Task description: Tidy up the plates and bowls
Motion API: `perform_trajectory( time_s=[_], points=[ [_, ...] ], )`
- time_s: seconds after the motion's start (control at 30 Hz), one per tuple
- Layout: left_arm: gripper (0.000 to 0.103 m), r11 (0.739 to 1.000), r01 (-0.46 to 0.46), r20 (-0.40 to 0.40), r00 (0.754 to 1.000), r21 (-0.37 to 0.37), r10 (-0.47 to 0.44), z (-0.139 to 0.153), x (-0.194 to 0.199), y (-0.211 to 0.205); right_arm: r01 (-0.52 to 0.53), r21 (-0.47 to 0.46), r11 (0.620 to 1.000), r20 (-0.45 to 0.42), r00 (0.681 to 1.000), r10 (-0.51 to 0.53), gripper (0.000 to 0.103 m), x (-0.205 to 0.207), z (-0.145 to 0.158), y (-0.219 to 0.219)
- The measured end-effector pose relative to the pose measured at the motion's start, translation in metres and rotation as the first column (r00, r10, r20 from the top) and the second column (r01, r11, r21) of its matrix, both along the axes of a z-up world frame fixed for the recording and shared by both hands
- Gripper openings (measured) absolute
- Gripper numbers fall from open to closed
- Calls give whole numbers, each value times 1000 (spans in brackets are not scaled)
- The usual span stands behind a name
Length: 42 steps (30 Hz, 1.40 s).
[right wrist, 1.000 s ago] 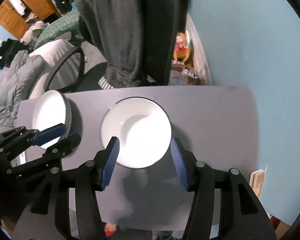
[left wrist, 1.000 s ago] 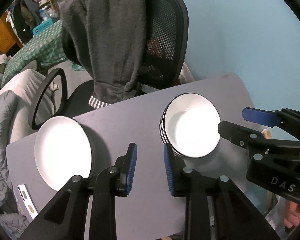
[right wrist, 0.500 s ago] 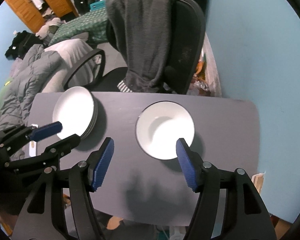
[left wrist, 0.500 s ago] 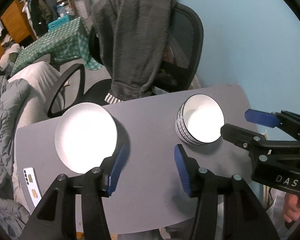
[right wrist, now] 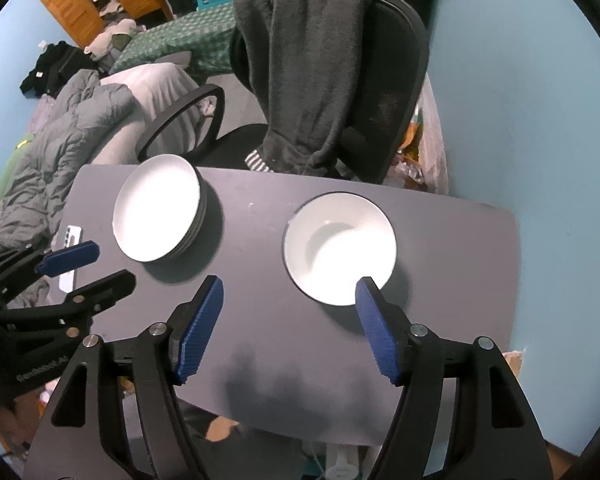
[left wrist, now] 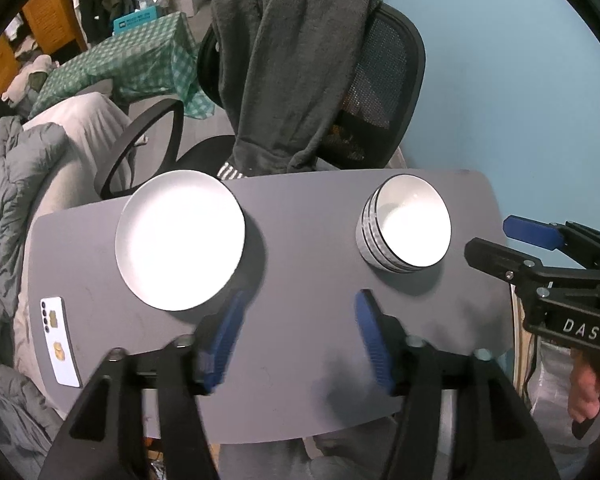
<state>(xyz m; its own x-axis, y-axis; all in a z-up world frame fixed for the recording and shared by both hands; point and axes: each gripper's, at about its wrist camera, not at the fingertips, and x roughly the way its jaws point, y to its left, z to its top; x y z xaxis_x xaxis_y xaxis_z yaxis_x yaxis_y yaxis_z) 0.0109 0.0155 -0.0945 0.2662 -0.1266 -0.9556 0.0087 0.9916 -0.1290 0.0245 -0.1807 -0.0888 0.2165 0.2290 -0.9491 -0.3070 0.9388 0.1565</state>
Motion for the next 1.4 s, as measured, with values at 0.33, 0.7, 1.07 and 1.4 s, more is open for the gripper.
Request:
perform_trajectory(
  time_s=[0.33,0.7,1.07,1.4],
  points=[
    [66,999,35,-38,999,-5,-35,-27,34,-36,72,-5,997,-73,995,-72,68,31,-36,-56],
    [66,1000,19,-166,986,-21,-22,-88,77,-67,16,16,1000,-158,987,-13,68,77,-91,-76],
    [66,993,-72,-276,960,-88,45,-135,93,-75,-83,33,996,-213,973,88,68,98,-128,-69],
    [66,985,-97,-323,945,-145,46,-151,95,-82,-147,40,988,-250,956,152,59,102,-144,-64]
  ],
)
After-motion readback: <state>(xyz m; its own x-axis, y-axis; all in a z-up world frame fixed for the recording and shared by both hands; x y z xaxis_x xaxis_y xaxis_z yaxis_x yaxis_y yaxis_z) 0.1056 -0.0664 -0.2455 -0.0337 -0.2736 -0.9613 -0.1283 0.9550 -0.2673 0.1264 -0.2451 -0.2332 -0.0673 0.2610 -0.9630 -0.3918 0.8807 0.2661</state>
